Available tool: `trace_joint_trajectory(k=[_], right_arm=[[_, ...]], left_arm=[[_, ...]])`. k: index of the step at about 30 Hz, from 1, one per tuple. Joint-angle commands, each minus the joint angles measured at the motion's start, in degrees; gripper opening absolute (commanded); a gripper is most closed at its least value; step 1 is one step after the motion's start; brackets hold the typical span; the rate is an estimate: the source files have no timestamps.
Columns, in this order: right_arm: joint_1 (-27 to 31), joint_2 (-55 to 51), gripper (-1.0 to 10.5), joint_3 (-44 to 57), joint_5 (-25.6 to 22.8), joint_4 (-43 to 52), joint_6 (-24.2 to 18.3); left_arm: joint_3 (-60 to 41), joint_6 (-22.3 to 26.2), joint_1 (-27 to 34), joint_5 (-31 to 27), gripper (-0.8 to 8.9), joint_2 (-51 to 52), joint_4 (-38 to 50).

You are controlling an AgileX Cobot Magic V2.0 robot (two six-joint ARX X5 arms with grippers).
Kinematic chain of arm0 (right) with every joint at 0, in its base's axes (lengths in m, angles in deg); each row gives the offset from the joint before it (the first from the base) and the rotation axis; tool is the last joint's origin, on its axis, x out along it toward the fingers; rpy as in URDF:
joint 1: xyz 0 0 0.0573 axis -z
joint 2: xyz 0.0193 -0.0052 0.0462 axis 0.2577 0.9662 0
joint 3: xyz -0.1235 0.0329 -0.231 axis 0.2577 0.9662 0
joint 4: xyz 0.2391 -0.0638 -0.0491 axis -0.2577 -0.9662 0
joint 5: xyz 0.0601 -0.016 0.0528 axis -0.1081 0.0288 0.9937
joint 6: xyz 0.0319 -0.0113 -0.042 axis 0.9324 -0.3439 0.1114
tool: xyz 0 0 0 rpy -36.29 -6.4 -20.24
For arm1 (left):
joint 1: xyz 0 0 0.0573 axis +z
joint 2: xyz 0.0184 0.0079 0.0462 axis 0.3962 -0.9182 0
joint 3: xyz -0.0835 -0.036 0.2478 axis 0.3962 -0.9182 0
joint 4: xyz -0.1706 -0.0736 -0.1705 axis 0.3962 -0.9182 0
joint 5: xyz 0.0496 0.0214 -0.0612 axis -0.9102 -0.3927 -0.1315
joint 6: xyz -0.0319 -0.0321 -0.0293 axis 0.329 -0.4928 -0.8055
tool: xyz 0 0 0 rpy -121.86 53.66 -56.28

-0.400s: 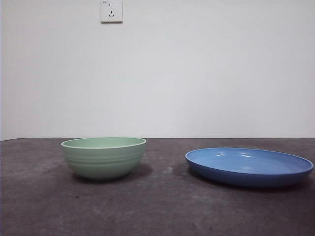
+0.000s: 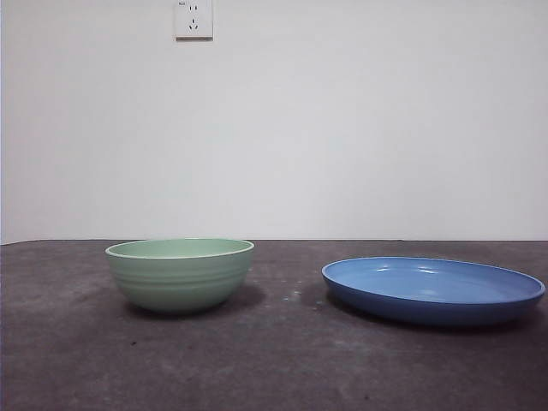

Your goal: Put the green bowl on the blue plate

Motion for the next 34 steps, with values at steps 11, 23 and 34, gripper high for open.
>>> trace_joint_trajectory(k=[11,23,34], right_arm=[[0.0,2.5,0.1,-18.6,0.2,-3.6,0.2],[0.0,22.8,0.1,-39.4,12.7,-25.5,-11.7],[-3.9,41.0,0.1,-53.9,19.3,-49.6,-24.9]], left_arm=[[20.0,3.3,0.0,4.8,0.16,-8.4,-9.1],[39.3,17.2,0.0,18.7,0.15,-28.9,-25.6],[50.4,27.0,-4.0,28.4,0.15,-41.7,-40.1]])
